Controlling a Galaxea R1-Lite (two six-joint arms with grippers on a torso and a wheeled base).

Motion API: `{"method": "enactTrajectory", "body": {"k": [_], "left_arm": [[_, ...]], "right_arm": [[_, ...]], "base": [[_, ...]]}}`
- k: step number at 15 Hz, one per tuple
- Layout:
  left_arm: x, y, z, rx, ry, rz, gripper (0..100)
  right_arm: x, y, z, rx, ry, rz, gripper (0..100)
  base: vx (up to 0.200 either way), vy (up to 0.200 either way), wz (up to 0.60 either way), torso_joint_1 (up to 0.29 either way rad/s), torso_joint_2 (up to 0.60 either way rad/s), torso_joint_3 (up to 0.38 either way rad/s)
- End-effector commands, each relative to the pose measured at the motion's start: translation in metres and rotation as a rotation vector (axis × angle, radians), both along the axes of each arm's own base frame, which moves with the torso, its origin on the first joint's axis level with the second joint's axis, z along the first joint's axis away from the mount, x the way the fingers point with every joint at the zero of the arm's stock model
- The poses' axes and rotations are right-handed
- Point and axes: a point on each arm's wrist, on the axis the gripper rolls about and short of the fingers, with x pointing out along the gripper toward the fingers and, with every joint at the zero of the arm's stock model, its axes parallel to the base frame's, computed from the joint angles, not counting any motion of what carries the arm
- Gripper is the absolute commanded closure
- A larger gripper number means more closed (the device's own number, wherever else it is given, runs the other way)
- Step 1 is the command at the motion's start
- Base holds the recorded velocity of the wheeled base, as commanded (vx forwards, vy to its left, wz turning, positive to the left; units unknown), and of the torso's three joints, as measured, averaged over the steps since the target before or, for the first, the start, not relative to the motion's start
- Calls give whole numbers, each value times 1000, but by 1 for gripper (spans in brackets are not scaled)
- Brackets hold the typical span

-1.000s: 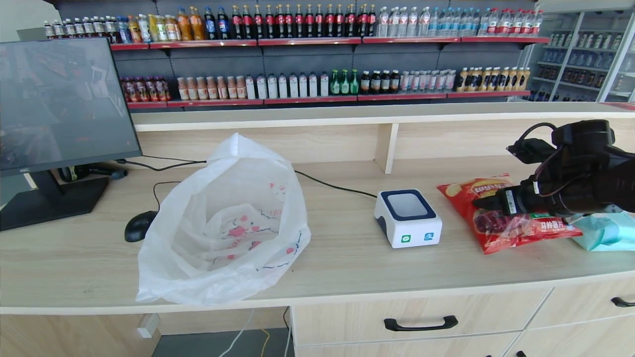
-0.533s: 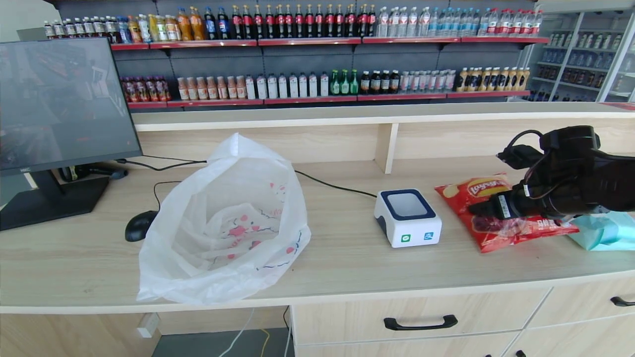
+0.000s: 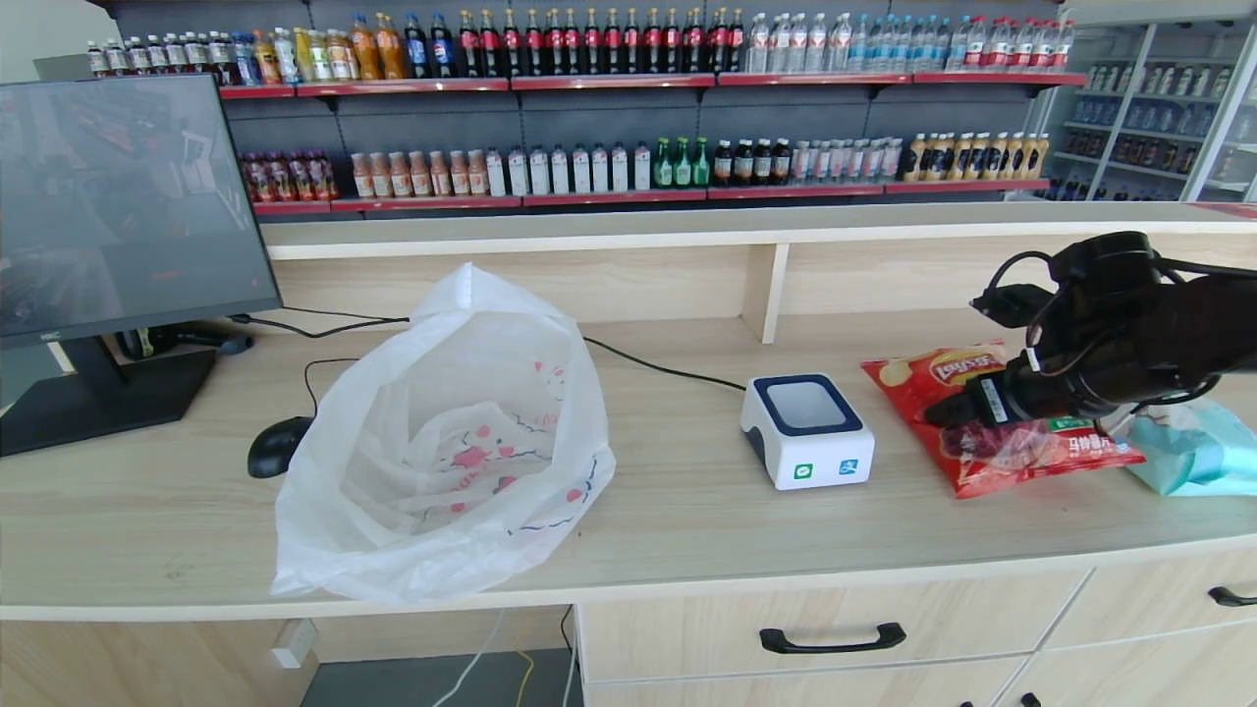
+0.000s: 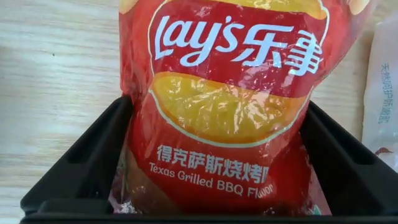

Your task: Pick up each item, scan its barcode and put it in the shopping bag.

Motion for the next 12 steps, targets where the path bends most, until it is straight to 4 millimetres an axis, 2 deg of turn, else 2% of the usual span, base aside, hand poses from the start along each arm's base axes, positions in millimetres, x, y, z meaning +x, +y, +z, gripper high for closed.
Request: {"method": "enactTrajectory", "body": {"k": [1, 8, 9, 12], "left_arm": [[0, 0, 0, 0, 0, 0, 0], [0, 0, 0, 0, 0, 0, 0], [0, 0, 0, 0, 0, 2, 0], [0, 0, 0, 0, 0, 0, 0]], "right_arm": [[5, -1, 3, 5, 10, -8, 0], [3, 0, -11, 15, 84, -17, 0], [3, 0, -11, 15, 85, -17, 100], [4, 0, -10, 17, 78, -17, 100]], "base": [[0, 0, 0, 0, 0, 0], [0, 0, 0, 0, 0, 0], [0, 0, 0, 0, 0, 0], [0, 0, 0, 0, 0, 0]]}}
